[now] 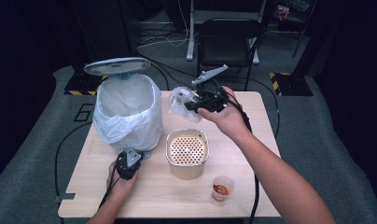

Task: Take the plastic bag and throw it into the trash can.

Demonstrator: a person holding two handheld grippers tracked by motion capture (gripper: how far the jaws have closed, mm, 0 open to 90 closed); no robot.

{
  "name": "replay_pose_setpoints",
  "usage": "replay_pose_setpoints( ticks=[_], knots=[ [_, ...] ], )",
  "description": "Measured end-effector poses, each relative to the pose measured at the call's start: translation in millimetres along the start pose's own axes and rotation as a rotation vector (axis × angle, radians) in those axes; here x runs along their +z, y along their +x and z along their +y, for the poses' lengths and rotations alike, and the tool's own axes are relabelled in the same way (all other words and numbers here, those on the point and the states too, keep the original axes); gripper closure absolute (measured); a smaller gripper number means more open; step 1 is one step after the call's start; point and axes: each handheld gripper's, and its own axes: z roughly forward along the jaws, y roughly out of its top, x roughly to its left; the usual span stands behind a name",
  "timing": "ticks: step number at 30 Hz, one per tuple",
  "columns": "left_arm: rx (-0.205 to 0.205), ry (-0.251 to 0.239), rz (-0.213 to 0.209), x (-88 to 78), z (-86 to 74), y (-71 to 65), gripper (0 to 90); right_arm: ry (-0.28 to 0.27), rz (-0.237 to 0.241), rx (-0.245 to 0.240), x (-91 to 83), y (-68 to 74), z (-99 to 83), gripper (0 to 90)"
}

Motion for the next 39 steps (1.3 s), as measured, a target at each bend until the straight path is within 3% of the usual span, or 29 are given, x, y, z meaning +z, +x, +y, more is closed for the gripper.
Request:
replay_pose_setpoints(
  ticks=[2, 3, 6, 8, 9, 12, 15, 16, 17, 18, 19, 26, 31, 32, 33, 34, 35, 37, 39],
  knots=[
    [0.003, 0.000, 0.001, 0.0, 0.0, -0.2, 90.0, 0.000, 0.013, -0.002, 4.5, 4.9, 5.5, 72.8],
    [-0.001, -0.030, 0.031, 2.2, -1.0, -1.8, 90.0, -0.008, 0.021, -0.004, 7.9, 7.3, 8.3, 72.7],
    [-0.002, 0.000, -0.001, 0.0, 0.0, -0.1, 90.0, 0.000, 0.041, -0.012, 16.2, 13.0, 17.6, 72.7],
    [0.001, 0.000, 0.001, 0.0, 0.0, -0.2, 90.0, -0.005, 0.047, -0.019, 22.9, 16.2, 24.7, 72.7],
    [0.000, -0.029, 0.030, 2.1, -1.1, -1.9, 90.0, -0.004, 0.049, -0.016, 24.9, 17.3, 27.3, 72.6],
    [-0.003, 0.000, -0.001, 0.0, 0.0, 0.0, 90.0, -0.008, 0.056, -0.033, 33.0, 21.1, 39.2, 72.6],
    [0.000, 0.001, 0.001, 0.0, 0.0, -0.3, 90.0, -0.014, 0.065, -0.041, 39.6, 25.5, 49.4, 72.6],
    [-0.002, -0.019, 0.026, 1.5, -0.7, -1.7, 90.0, -0.012, 0.066, -0.034, 42.1, 28.4, 52.9, 72.5],
    [0.002, 0.002, 0.003, 0.0, 0.1, -0.4, 90.0, -0.012, 0.067, -0.059, 45.1, 29.3, 55.9, 72.5],
    [-0.005, -0.024, 0.024, 1.8, -0.9, -1.7, 90.0, -0.009, 0.071, -0.063, 48.5, 32.5, 59.5, 72.5],
    [-0.001, 0.002, 0.002, 0.0, 0.1, -0.2, 90.0, -0.001, 0.076, -0.050, 49.9, 35.3, 61.5, 72.5],
    [-0.001, 0.003, 0.003, -0.1, 0.1, -0.3, 90.0, -0.001, 0.093, -0.050, 68.0, 47.7, 74.3, 72.4],
    [-0.002, 0.002, 0.003, -0.1, 0.0, -0.5, 90.0, -0.007, 0.099, -0.048, 79.5, 51.1, 81.9, 72.2],
    [-0.007, -0.028, 0.031, 2.0, -1.1, -2.1, 90.0, -0.009, 0.097, -0.046, 82.3, 51.3, 83.8, 72.1],
    [-0.002, 0.003, 0.002, -0.2, 0.1, -0.5, 90.0, -0.013, 0.096, -0.042, 84.2, 51.2, 84.7, 72.1],
    [-0.002, 0.002, 0.003, -0.1, 0.0, -0.5, 90.0, -0.015, 0.093, -0.035, 87.1, 51.2, 85.8, 72.1],
    [-0.008, -0.027, 0.030, 2.0, -1.1, -2.3, 90.0, -0.008, 0.090, -0.036, 89.3, 51.1, 86.9, 72.1],
    [0.003, 0.005, 0.004, -0.3, 0.1, -0.6, 90.0, -0.011, 0.088, -0.029, 94.8, 51.4, 88.9, 72.0],
    [0.005, 0.005, 0.005, -0.3, 0.2, -0.8, 90.0, -0.009, 0.085, -0.022, 98.8, 51.4, 90.0, 71.8]
  ],
)
